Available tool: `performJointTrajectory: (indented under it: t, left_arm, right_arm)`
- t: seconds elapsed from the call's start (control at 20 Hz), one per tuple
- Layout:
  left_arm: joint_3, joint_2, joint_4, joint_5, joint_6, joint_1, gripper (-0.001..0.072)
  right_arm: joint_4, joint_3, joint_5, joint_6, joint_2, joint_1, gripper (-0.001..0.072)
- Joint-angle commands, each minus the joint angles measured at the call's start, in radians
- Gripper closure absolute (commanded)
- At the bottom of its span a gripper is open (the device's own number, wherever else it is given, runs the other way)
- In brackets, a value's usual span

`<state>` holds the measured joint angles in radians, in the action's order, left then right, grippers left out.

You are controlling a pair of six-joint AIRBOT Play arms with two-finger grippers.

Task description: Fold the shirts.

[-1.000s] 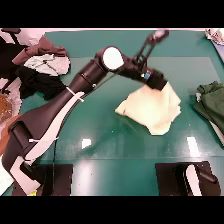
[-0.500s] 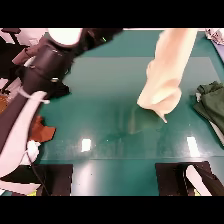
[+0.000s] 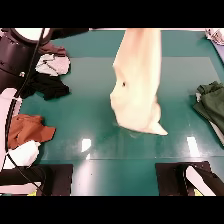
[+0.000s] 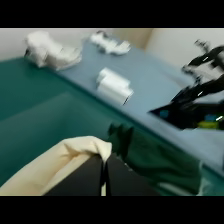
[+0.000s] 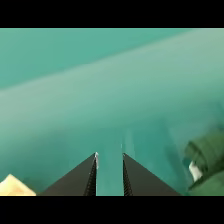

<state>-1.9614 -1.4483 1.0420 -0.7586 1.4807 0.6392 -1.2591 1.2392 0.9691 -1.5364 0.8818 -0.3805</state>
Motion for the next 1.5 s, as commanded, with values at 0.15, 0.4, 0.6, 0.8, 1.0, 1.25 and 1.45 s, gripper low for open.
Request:
performJointTrajectory:
  t: [0.15, 0.4, 0.6, 0.8, 1.0, 1.25, 1.45]
  left_arm:
    - [0.220, 0.006, 0.480, -0.290, 0.425, -0.129, 0.0686]
    - [0.361, 0.006, 0.527, -0.302, 0.452, -0.230, 0.0685]
    - [0.369, 0.000, 0.574, -0.344, 0.459, -0.316, 0.0685]
    - [0.369, -0.037, 0.577, -0.376, 0.449, -0.396, 0.0684]
    - [0.369, -0.130, 0.565, -0.316, 0.448, -0.402, 0.0683]
    - [0.369, -0.206, 0.579, -0.263, 0.453, -0.430, 0.0551]
    - [0.356, -0.205, 0.581, -0.358, 0.446, -0.488, 0.0496]
  right_arm:
    - [0.009, -0.090, 0.174, 0.007, 0.003, 0.009, 0.0520]
    - [0.005, -0.229, 0.216, 0.008, 0.003, 0.069, 0.0520]
    - [-0.037, -0.316, 0.219, 0.008, 0.003, 0.128, 0.0520]
    - [-0.057, -0.366, 0.217, 0.008, 0.003, 0.151, 0.0520]
    - [-0.043, -0.372, 0.228, 0.009, 0.003, 0.151, 0.0519]
    - [-0.045, -0.372, 0.304, 0.024, 0.003, 0.151, 0.0517]
    - [-0.045, -0.372, 0.307, 0.027, 0.003, 0.151, 0.0513]
